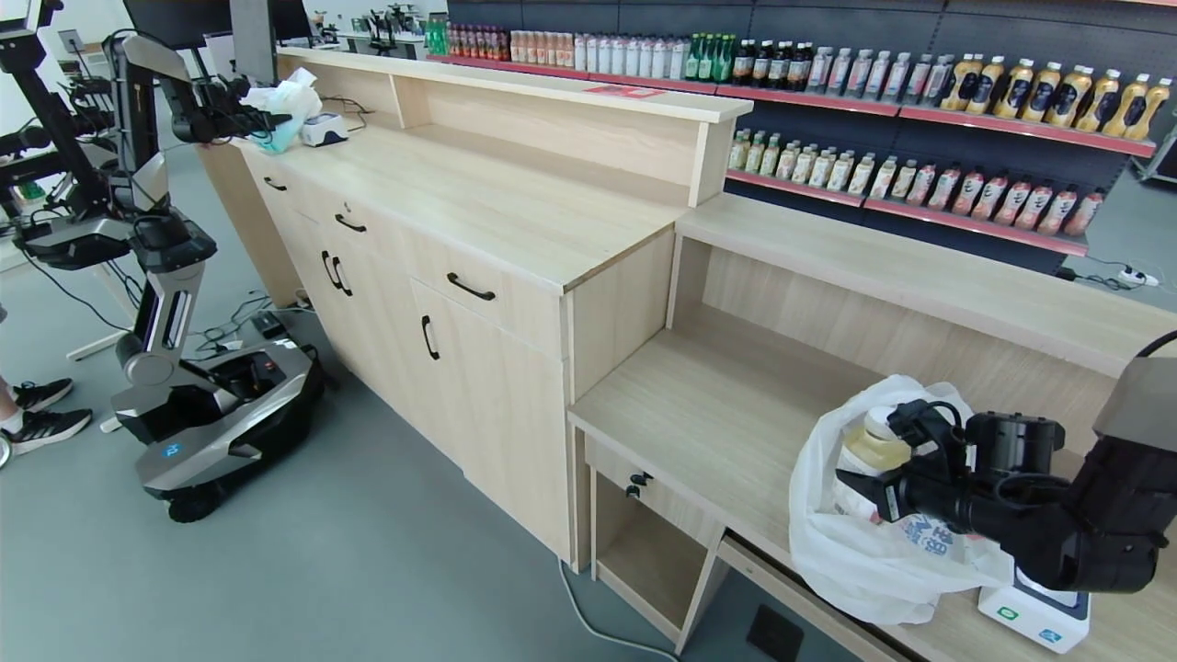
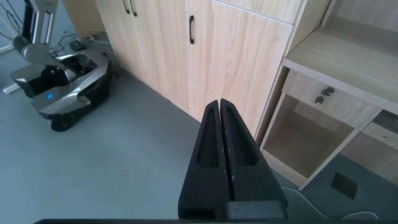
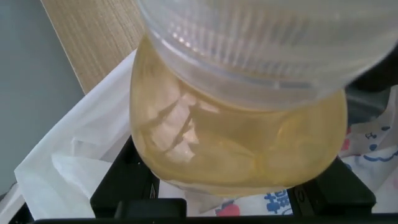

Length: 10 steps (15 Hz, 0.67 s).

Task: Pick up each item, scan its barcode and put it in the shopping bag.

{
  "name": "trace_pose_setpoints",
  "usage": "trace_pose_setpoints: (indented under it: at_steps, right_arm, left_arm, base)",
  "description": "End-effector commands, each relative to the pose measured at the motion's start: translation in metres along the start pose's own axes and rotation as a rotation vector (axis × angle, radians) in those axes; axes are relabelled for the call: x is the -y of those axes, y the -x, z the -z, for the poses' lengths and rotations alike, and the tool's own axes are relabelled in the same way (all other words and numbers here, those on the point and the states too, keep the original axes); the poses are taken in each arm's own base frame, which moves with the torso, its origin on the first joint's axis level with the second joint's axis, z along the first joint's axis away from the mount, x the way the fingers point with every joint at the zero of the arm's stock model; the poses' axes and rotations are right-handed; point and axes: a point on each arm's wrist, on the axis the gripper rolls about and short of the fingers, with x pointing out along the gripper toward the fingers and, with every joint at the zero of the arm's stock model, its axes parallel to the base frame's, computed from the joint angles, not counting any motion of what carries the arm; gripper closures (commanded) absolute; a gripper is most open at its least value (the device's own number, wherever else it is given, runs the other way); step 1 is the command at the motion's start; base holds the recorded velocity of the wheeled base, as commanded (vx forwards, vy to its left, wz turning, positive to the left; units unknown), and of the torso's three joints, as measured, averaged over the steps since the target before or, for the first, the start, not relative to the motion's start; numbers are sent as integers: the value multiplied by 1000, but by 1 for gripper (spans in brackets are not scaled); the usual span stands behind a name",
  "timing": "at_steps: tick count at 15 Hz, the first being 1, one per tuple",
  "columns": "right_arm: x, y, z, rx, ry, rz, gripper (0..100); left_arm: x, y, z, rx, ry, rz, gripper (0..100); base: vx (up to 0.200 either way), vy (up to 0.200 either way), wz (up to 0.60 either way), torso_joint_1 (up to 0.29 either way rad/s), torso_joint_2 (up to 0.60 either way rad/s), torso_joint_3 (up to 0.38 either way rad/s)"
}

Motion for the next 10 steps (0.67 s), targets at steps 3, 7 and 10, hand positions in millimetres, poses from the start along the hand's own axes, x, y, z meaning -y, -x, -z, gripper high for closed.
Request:
trace_pose_setpoints:
  at_steps: [3,7,10]
  right_arm:
    - [0,-8,20,-14,21,-26,100]
    - [-1,-13,30,3,42,-21,100]
    - [-3,-16,37,-5,47,-24,100]
  left_arm:
    - [0,0,0,0,0,-1,100]
    - [0,0,0,0,0,-1,100]
    - [0,0,0,0,0,-1,100]
  base:
    - [0,0,0,0,0,0]
    - [0,0,0,0,0,0]
    - [0,0,0,0,0,0]
